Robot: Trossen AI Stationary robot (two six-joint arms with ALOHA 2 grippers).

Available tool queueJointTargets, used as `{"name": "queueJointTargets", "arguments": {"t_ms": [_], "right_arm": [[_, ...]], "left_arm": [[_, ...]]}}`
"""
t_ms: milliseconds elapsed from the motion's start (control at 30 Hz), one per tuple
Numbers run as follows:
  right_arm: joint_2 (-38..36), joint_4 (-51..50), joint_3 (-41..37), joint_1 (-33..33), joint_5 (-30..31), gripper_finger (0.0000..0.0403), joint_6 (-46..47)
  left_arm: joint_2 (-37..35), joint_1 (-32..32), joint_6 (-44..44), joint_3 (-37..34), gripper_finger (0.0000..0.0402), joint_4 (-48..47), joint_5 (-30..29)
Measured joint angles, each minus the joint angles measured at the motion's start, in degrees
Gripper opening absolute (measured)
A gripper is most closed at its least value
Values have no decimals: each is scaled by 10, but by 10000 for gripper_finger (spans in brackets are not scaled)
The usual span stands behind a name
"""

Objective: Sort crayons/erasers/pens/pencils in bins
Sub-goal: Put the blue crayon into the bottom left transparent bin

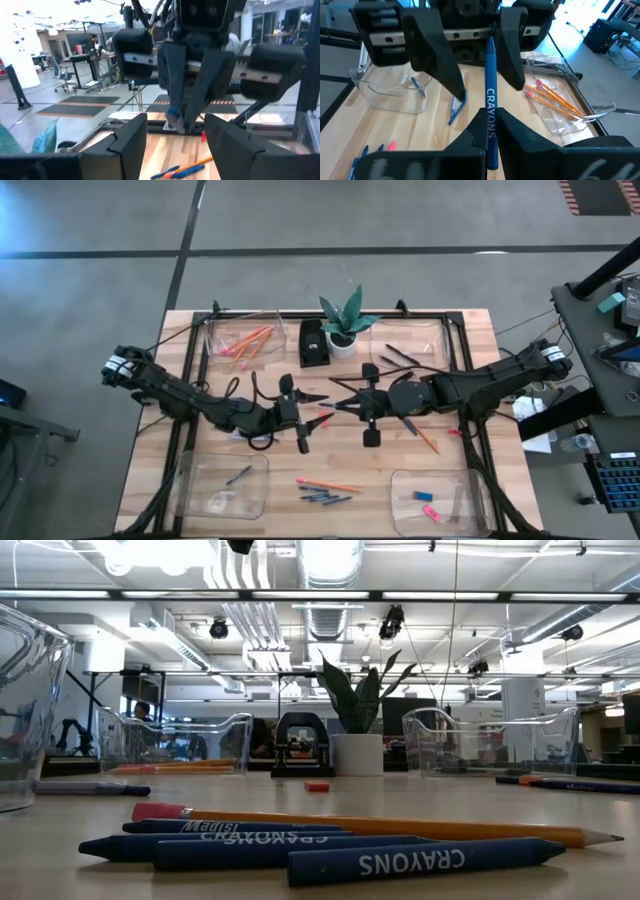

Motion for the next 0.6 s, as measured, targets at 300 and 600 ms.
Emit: {"name": "queueJointTargets", "arguments": {"t_ms": [300, 600], "right_arm": [[0, 2, 0, 0, -1, 13, -4], [0, 7, 0, 0, -1, 13, -4]], "left_arm": [[0, 12, -6, -1, 172, 38, 30], [0, 16, -7, -1, 64, 38, 55]]}}
